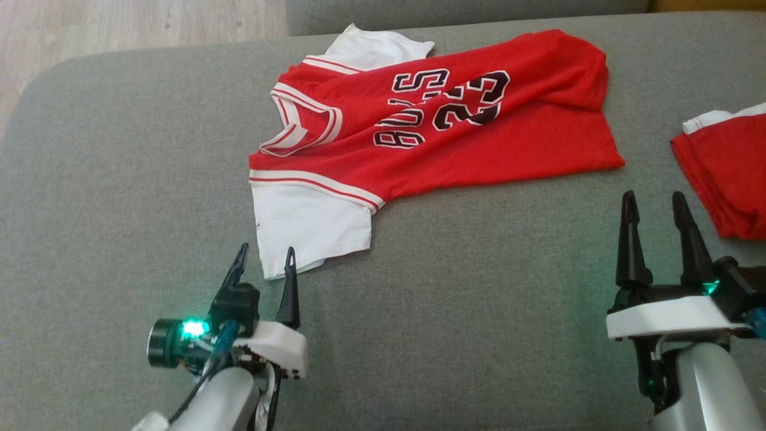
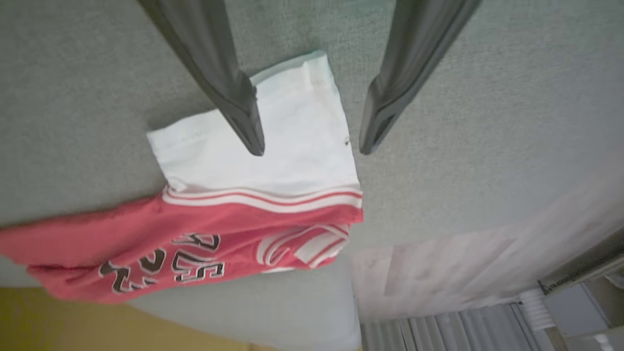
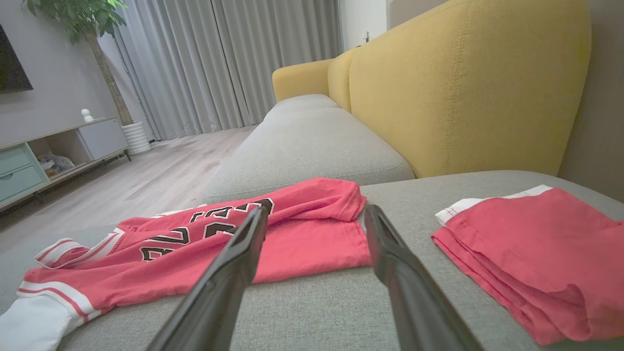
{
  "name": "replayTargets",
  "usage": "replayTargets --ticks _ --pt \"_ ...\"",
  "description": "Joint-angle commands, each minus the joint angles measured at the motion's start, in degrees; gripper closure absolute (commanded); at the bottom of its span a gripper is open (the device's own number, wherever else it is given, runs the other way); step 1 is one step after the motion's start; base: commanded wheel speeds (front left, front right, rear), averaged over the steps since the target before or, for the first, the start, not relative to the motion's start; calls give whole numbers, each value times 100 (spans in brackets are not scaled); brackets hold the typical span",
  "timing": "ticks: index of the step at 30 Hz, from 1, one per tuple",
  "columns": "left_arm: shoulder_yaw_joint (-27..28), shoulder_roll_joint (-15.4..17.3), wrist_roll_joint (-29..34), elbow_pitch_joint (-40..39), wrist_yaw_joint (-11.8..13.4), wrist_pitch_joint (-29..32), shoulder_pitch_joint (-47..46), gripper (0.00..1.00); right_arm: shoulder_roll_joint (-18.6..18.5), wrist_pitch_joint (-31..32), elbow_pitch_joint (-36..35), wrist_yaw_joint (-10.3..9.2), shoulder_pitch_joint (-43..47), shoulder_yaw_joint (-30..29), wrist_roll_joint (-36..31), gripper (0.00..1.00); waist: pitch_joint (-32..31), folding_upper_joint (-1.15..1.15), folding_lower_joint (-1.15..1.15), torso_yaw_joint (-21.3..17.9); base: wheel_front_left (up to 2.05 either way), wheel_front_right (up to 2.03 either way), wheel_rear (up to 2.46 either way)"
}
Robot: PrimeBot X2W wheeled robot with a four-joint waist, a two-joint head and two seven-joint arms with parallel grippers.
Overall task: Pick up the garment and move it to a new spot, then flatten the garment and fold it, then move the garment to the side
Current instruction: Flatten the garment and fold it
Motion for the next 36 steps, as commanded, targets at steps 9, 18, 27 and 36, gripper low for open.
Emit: replayTargets --ticks 9,18,27,36 --pt "124 79 -20 761 1 479 -675 0 -30 -45 -196 37 -270 289 94 0 192 0 0 -168 0 0 0" --pt "25 84 -69 1268 -89 795 -795 0 -29 -51 -183 37 -291 298 161 0 246 0 0 -266 0 0 0" --pt "-121 18 -128 1321 -293 825 -805 100 -29 -56 -129 37 -296 260 156 0 148 0 0 -228 0 0 0" --pt "305 -82 -89 365 -52 -505 -945 100 -29 131 239 37 -592 -383 -115 0 86 0 0 22 0 0 0"
